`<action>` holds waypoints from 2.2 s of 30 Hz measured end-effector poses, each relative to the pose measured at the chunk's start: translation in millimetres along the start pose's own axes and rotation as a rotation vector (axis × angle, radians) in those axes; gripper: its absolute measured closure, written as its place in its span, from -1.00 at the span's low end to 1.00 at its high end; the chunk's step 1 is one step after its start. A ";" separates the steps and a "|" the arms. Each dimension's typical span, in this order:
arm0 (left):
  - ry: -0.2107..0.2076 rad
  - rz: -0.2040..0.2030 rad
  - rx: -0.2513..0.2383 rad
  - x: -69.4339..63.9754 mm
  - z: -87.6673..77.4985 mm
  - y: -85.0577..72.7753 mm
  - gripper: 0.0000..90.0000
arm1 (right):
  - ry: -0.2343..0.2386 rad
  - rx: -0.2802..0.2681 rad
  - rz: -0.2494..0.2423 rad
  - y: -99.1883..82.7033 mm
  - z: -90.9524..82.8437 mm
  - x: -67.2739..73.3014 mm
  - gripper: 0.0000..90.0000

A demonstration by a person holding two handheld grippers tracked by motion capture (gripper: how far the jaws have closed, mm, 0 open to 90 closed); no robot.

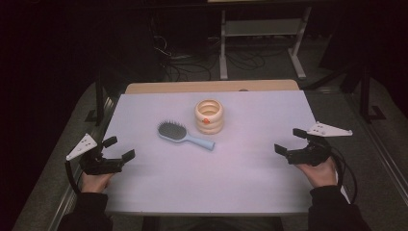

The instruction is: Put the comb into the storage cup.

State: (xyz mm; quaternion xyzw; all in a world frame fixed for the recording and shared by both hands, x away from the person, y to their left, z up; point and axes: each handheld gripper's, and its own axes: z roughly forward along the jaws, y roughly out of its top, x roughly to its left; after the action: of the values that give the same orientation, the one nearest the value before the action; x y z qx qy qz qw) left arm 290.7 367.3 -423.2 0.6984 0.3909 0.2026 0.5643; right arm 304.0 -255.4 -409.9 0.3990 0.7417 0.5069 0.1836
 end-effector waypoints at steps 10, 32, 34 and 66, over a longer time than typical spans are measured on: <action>0.001 0.011 -0.017 -1.8 -1.5 0.9 -1.00 | -0.004 0.002 -0.011 -1.0 0.3 1.4 -1.00; -0.020 0.012 -0.012 -5.5 -3.7 2.2 -1.00 | 0.015 -0.006 0.000 -0.4 -3.1 5.4 -1.00; -0.020 0.017 -0.008 -5.6 -3.2 3.2 -1.00 | 0.016 -0.005 -0.001 -0.3 -3.2 5.7 -1.00; -0.095 0.131 0.108 -22.9 33.4 51.4 -1.00 | 0.015 0.021 -0.010 -1.5 0.7 6.3 -1.00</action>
State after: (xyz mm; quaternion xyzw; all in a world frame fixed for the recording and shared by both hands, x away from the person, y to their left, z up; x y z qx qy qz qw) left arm 317.1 325.6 -380.3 0.7607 0.3278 0.1844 0.5291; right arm 300.0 -250.4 -410.7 0.3935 0.7503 0.5012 0.1762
